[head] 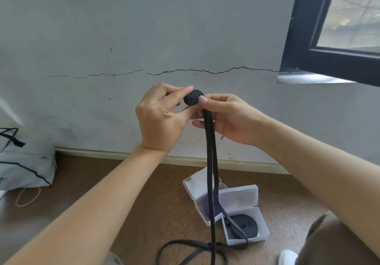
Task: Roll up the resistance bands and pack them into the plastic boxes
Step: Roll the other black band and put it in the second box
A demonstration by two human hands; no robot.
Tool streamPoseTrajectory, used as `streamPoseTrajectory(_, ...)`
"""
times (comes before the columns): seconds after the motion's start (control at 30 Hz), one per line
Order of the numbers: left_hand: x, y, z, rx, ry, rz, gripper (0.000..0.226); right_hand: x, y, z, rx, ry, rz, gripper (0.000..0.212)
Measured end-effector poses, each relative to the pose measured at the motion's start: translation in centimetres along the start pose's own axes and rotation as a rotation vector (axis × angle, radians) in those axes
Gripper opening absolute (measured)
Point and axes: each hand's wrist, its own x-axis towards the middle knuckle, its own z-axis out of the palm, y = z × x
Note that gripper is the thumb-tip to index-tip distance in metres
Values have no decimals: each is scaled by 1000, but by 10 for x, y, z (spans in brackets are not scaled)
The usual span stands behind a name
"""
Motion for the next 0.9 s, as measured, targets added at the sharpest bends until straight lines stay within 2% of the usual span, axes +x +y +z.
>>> streamPoseTrajectory(0.13,0,0,0,-8,-35,10,31,1,1,1,-2,39,-22,27)
streamPoseTrajectory(0.27,-3,-2,1,1,-79,-5,35,2,2,-2,-123,125,-97,28)
streamPoseTrajectory(0.37,-4,1,1,-50,-168,-72,35,2,0,-7,-281,174,-117,27)
streamPoseTrajectory(0.47,-5,7,-2,-138,-316,-149,32,0,-5,-12,-415,201,-143,14)
streamPoseTrajectory(0.53,-6,8,-5,-211,-402,-230,22,-3,-8,-15,-509,225,-157,12)
streamPoseTrajectory(0.63,-2,4,-8,-354,-515,-448,11,-4,-10,-19,-629,227,-160,16)
streamPoseTrajectory(0.8,9,1,-14,-500,-687,-682,22,-8,-13,-21,-845,167,-119,14)
streamPoseTrajectory(0.9,11,1,-12,-577,-664,-766,26,-8,-12,-19,-745,183,-144,13)
